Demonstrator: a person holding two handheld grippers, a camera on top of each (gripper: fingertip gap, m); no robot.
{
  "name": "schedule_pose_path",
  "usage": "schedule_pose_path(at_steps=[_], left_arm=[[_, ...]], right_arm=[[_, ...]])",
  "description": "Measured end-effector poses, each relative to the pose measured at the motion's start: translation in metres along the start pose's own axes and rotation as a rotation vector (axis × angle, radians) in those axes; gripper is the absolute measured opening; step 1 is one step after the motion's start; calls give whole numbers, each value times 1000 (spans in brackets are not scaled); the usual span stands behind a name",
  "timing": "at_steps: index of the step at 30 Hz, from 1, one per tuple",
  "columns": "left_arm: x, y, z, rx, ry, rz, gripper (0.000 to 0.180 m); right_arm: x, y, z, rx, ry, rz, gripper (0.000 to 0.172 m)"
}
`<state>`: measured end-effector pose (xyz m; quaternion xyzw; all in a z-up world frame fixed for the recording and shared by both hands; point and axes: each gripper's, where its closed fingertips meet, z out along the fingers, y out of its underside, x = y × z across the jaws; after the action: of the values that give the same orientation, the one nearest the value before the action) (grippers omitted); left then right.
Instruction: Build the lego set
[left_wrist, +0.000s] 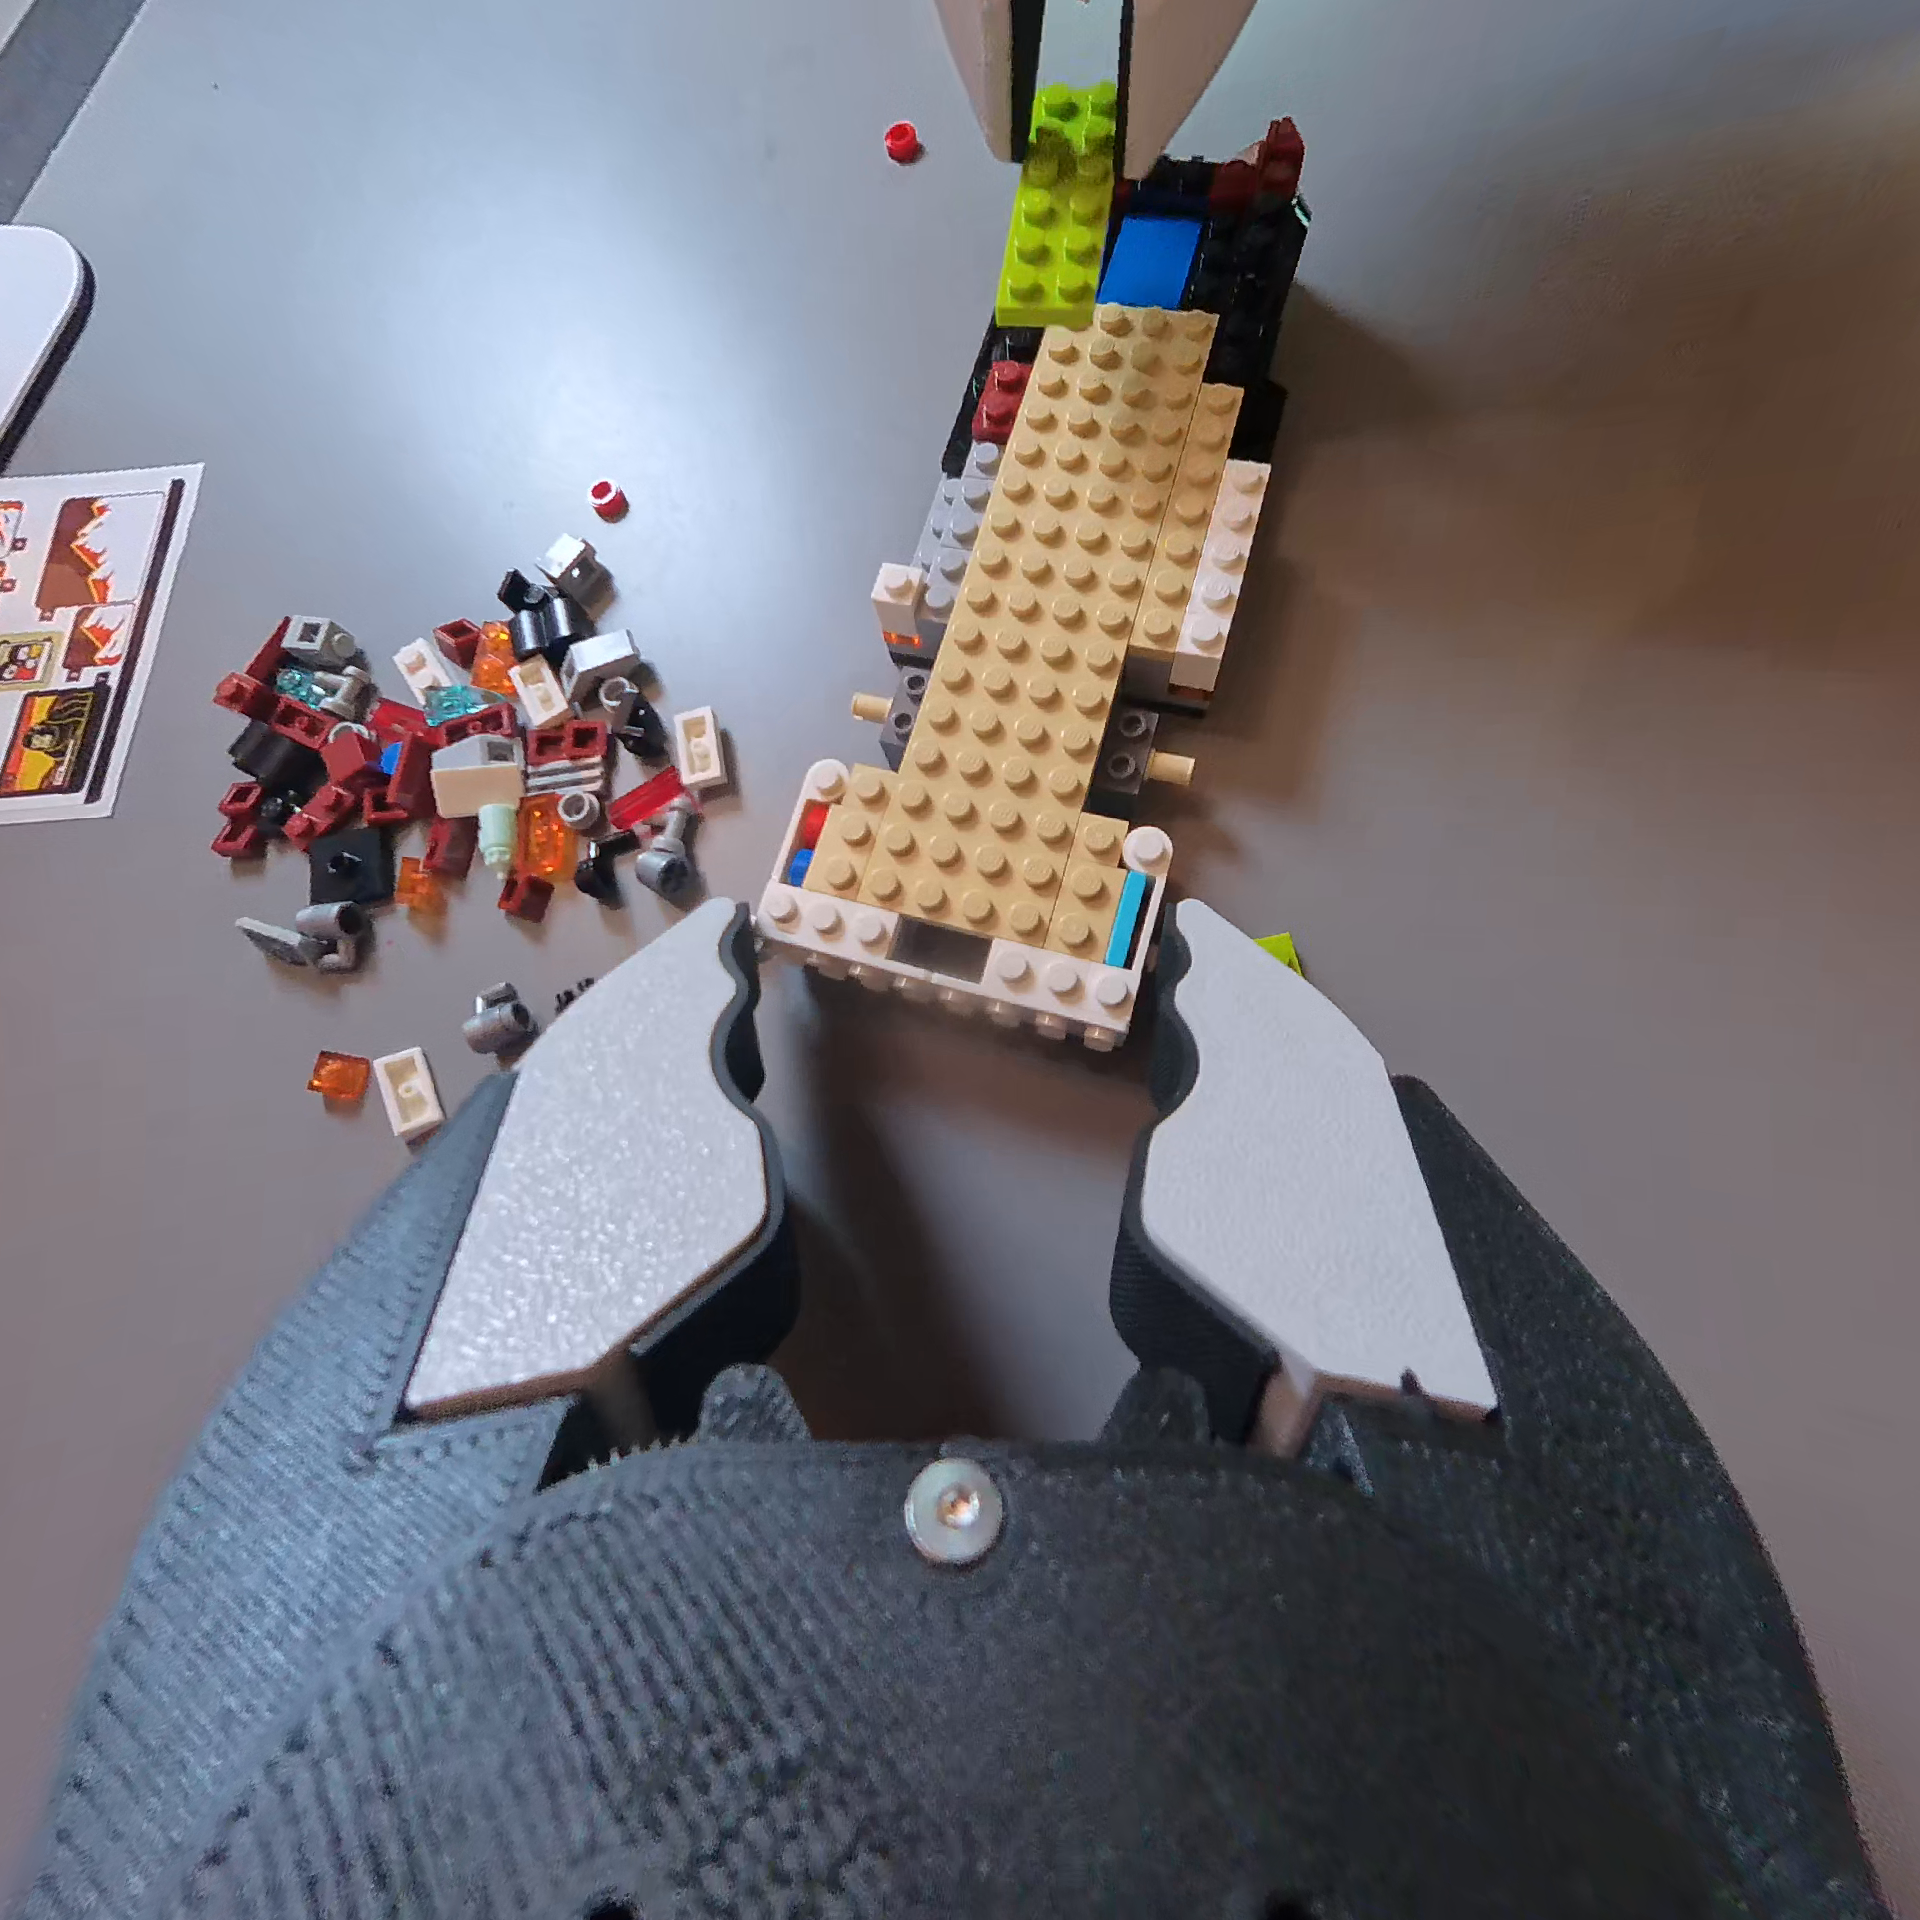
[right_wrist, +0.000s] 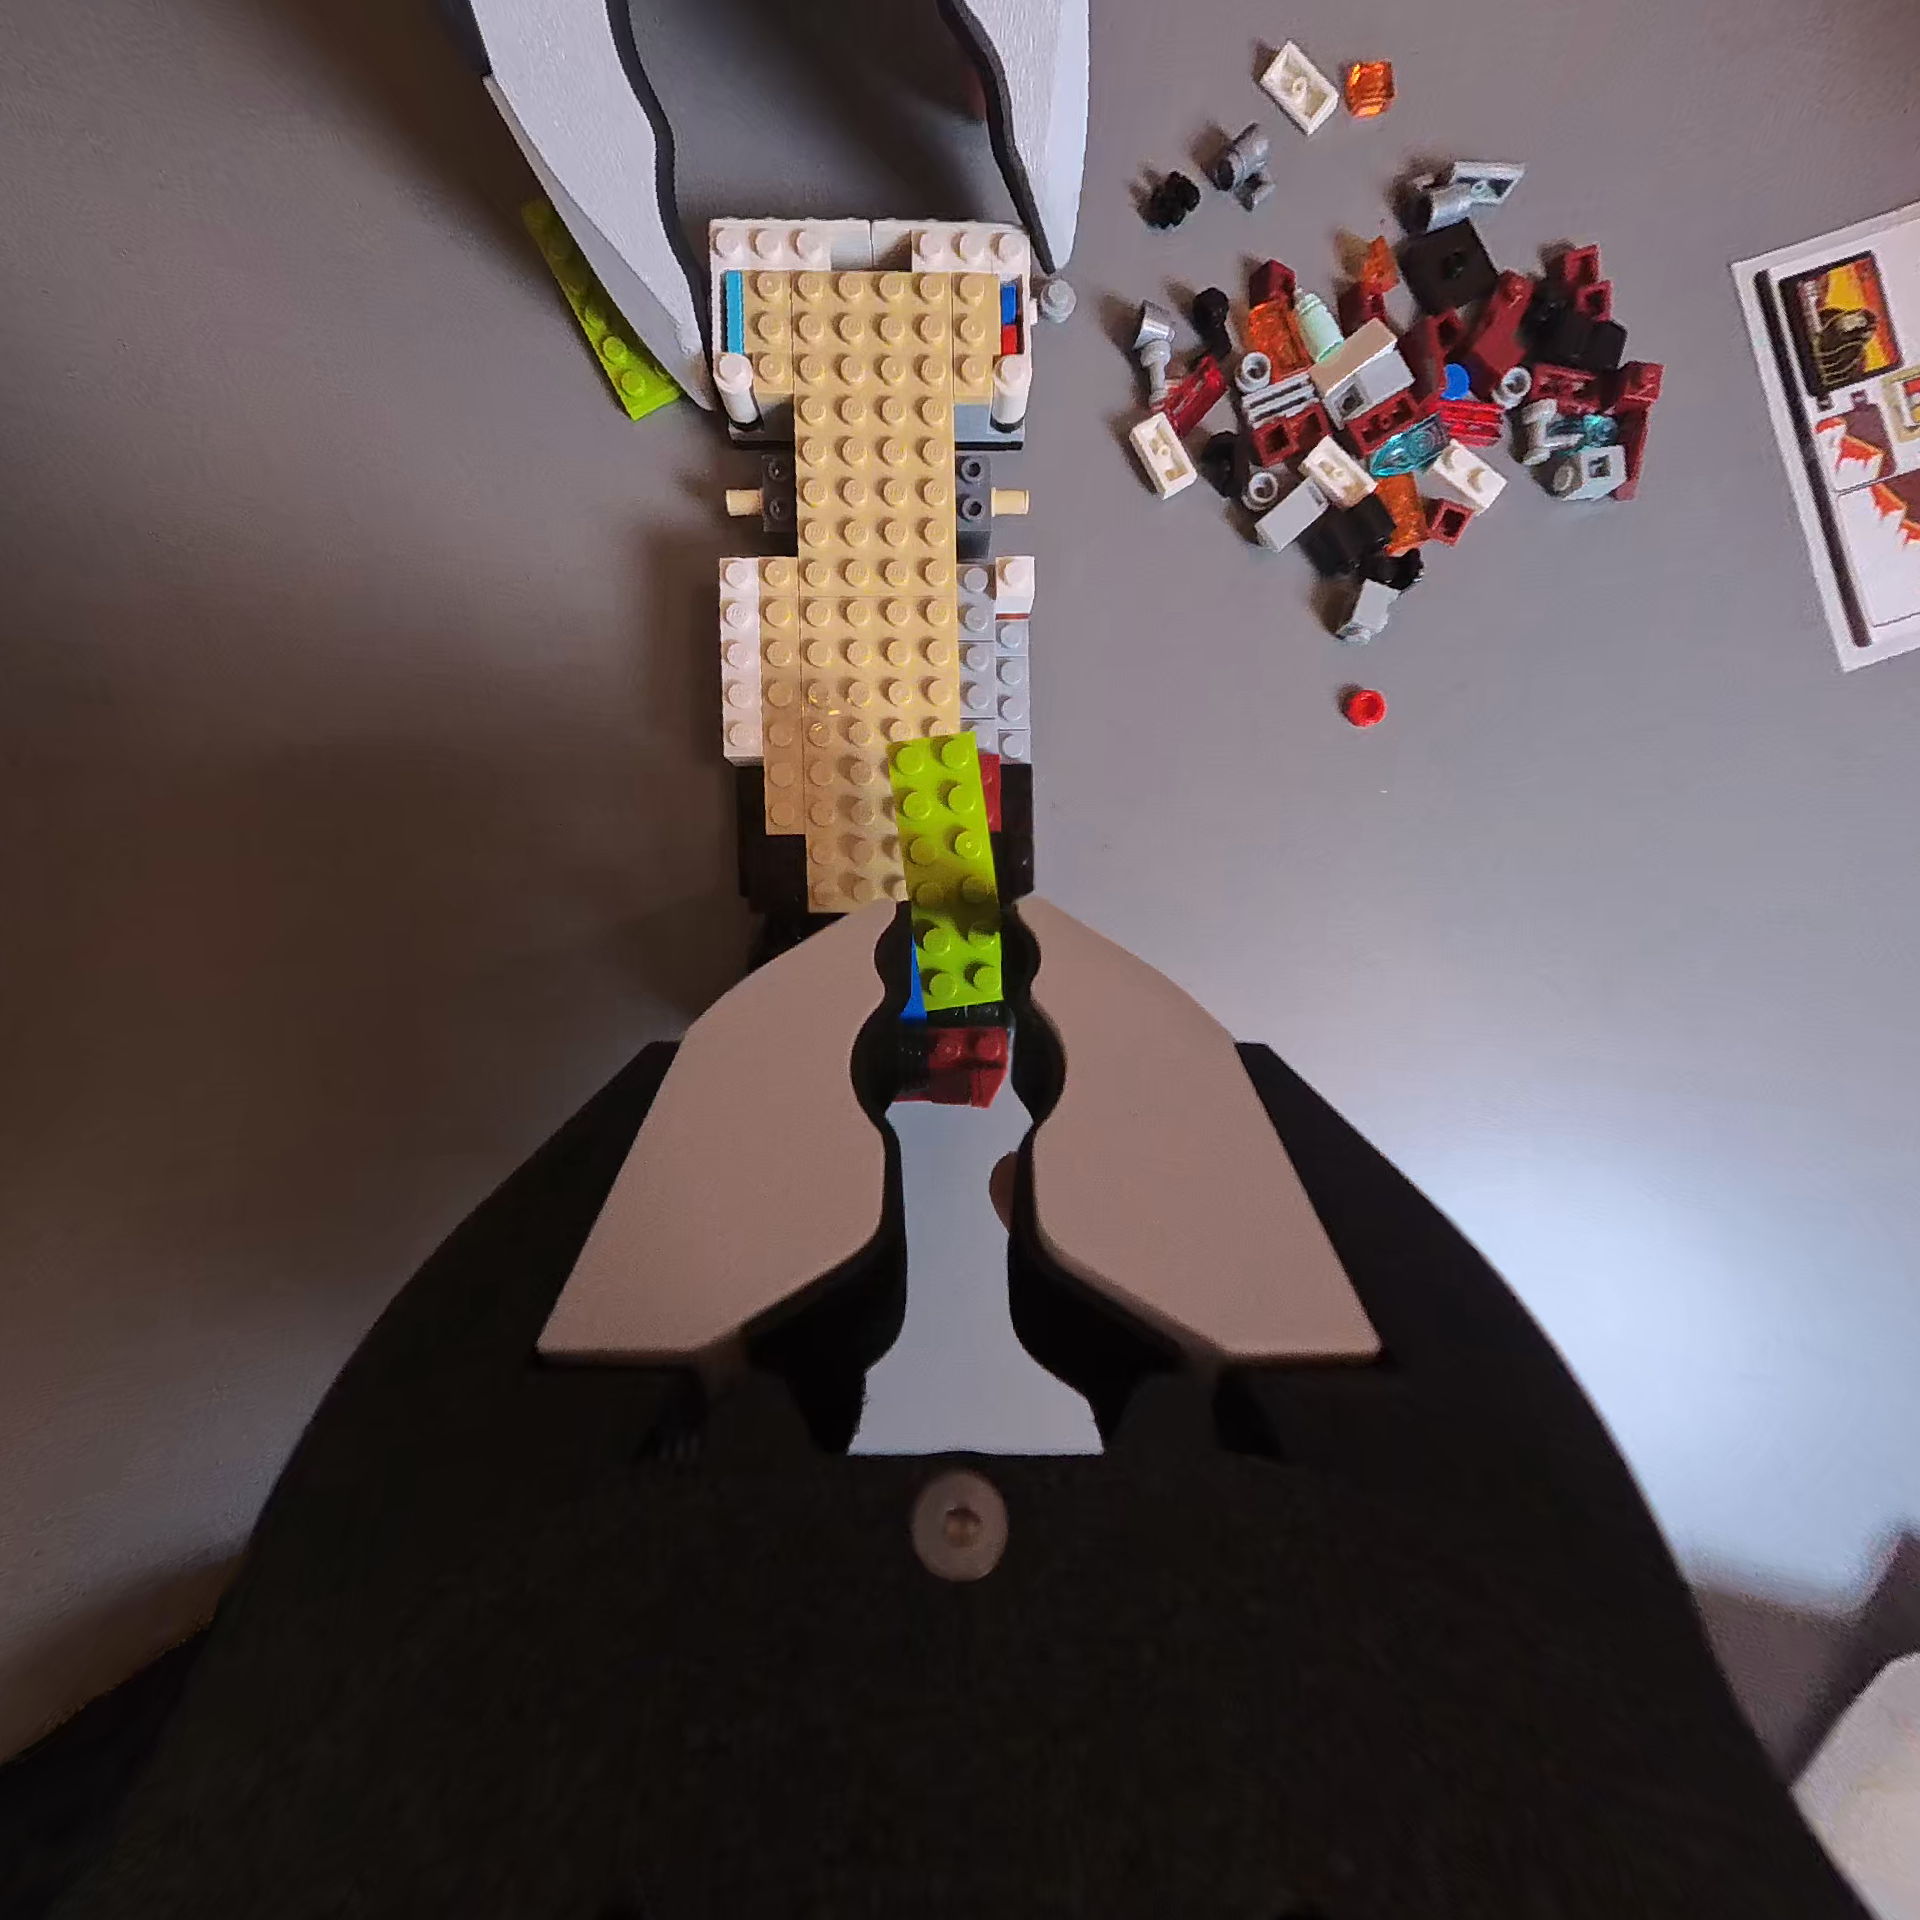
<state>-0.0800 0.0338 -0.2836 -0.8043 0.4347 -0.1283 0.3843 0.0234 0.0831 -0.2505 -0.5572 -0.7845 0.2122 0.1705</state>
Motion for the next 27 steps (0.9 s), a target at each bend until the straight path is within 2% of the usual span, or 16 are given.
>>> schedule_pose_path(at_steps=[12, 20, 27], left_arm=[[2, 1, -2, -11, -26, -20, 74], [2, 1, -2, -7, -27, -23, 74], [3, 1, -2, -5, -28, -25, 74]], right_arm=[[-9, 11, 8, -5, 36, 120, 16], [-10, 12, 11, -15, 36, 113, 16], [-2, 6, -14, 47, 62, 92, 23]])
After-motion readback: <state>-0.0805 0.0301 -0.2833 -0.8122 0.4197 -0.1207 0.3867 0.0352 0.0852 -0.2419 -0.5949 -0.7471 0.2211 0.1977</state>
